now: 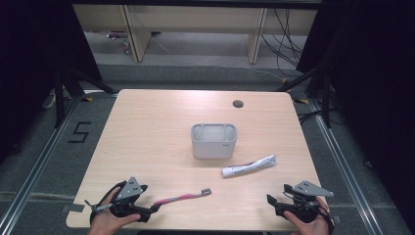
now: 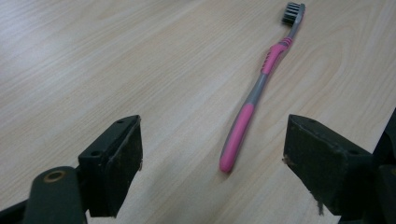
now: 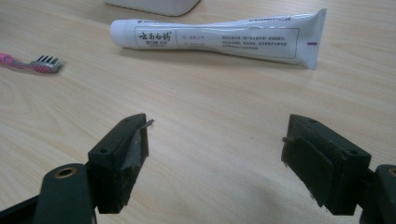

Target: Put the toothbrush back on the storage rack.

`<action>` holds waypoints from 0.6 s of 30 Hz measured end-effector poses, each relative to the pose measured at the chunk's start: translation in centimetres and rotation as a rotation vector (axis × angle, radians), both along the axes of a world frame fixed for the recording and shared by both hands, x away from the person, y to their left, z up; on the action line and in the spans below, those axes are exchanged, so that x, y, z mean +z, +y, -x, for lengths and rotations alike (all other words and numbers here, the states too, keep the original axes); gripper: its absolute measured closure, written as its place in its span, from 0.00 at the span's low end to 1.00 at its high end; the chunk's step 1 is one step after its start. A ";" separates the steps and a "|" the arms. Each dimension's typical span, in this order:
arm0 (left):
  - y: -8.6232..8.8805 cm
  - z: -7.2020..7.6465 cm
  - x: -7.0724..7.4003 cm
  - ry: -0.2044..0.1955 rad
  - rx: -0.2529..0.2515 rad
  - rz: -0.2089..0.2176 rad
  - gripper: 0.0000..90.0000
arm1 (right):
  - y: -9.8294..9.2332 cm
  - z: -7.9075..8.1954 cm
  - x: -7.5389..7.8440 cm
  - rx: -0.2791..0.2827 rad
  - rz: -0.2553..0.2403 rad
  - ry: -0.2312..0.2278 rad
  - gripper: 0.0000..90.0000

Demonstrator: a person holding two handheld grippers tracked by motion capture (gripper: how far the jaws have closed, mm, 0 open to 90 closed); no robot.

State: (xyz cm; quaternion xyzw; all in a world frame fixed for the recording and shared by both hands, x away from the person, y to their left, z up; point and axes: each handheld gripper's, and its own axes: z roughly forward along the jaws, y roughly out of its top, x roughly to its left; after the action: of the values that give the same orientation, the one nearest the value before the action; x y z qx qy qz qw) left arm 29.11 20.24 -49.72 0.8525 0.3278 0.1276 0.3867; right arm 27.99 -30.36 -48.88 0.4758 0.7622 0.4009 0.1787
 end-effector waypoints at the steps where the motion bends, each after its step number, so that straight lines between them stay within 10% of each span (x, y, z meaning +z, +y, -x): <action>1: 0.0 0.0 0.1 0.000 -0.003 -0.014 0.22 | 0.0 0.0 0.0 0.000 -0.004 0.005 0.25; 18: -2.1 -0.8 0.9 -0.007 -0.101 -0.122 0.19 | 0.1 0.0 -0.1 0.011 -0.005 0.020 0.25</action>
State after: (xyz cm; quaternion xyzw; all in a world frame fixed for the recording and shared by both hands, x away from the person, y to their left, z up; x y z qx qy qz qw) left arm 29.91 18.19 -48.85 0.8894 0.2745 0.1306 0.3414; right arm 28.00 -30.27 -48.98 0.4760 0.7655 0.3991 0.1677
